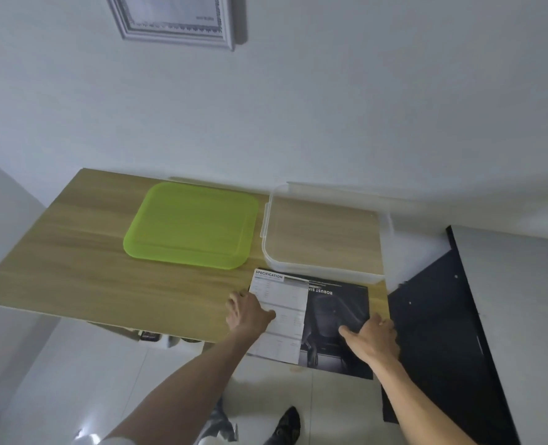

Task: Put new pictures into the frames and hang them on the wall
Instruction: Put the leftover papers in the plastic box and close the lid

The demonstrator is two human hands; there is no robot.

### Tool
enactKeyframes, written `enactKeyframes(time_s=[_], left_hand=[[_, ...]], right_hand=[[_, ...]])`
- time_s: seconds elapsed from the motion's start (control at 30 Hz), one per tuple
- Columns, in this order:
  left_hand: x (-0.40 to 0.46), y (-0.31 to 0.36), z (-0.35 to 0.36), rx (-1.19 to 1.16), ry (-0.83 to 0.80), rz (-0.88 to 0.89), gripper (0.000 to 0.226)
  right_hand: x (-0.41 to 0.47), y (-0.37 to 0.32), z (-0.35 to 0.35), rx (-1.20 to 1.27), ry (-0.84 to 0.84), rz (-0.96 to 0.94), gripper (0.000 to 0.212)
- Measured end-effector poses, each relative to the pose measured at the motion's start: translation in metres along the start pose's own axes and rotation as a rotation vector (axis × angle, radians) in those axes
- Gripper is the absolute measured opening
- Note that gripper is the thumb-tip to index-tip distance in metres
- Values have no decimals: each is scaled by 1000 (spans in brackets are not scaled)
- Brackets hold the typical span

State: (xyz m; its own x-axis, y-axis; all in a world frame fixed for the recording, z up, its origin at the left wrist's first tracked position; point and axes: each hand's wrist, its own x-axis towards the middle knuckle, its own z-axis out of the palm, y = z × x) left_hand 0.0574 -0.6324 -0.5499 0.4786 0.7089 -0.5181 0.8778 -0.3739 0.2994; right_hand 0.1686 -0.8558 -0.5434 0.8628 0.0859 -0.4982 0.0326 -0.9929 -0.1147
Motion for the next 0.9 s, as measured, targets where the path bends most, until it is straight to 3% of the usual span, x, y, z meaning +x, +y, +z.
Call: enactKeyframes(time_s=[0.3, 0.5, 0.57, 0.73, 0.83, 0.9], left_hand=[[-2, 13, 7, -113, 3, -182, 78], [4, 2, 7, -258, -41, -147, 91], [3, 0, 6, -270, -46, -107, 81], [0, -14, -5, -432, -38, -51, 26], [1, -26, -10, -601, -77, -66, 26], [-2, -35, -13, -693, -105, -90, 28]], right_hand=[[2, -5, -1, 208, -97, 117, 88], [3, -7, -5, 236, -96, 169, 89], [4, -9, -5, 237, -80, 166, 88], [6, -5, 2, 388, -68, 109, 90], [8, 4, 0, 510, -100, 102, 92], [9, 12, -3, 598, -129, 63, 75]])
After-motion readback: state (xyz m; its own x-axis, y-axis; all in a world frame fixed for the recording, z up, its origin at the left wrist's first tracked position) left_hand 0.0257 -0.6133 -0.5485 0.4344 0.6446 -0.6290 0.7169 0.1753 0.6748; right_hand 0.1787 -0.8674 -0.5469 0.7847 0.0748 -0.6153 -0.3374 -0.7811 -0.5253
